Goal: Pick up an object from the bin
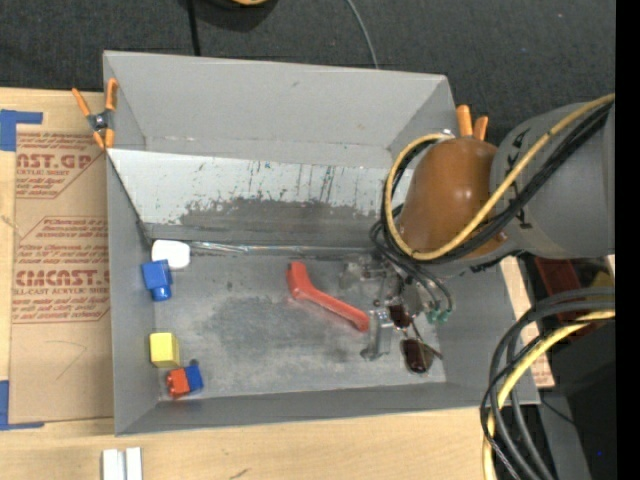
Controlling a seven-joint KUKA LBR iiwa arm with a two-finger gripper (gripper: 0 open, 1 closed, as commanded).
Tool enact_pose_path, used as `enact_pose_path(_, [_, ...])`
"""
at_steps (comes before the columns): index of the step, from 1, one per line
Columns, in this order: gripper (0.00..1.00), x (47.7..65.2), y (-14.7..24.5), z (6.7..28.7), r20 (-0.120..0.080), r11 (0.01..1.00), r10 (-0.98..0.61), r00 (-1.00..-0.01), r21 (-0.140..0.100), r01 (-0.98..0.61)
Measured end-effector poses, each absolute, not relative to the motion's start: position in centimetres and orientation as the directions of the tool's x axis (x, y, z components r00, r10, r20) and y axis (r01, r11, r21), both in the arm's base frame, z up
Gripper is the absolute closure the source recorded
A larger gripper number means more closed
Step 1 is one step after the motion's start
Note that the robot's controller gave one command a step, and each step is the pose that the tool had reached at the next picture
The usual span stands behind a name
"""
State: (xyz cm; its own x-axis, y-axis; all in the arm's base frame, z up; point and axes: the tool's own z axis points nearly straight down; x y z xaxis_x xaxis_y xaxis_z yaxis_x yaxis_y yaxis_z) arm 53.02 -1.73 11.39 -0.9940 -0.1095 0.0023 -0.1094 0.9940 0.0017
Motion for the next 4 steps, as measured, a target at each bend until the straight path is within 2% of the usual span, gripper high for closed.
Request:
enact_pose_path(1, [0.00,53.9,-2.5,9.1,0.004,0.985,-0.173,-0.985,-0.002,-0.173])
enact_pose_path(2, [0.00,55.1,0.3,7.6,-0.002,0.947,-0.320,-0.947,0.001,-0.320])
enact_pose_path(3, [0.00,55.3,0.7,7.3,-0.001,0.942,-0.336,-0.942,0.001,-0.336])
enact_pose_path(4, [0.00,56.1,0.9,7.4,-0.001,0.976,-0.218,-0.976,0.003,-0.218])
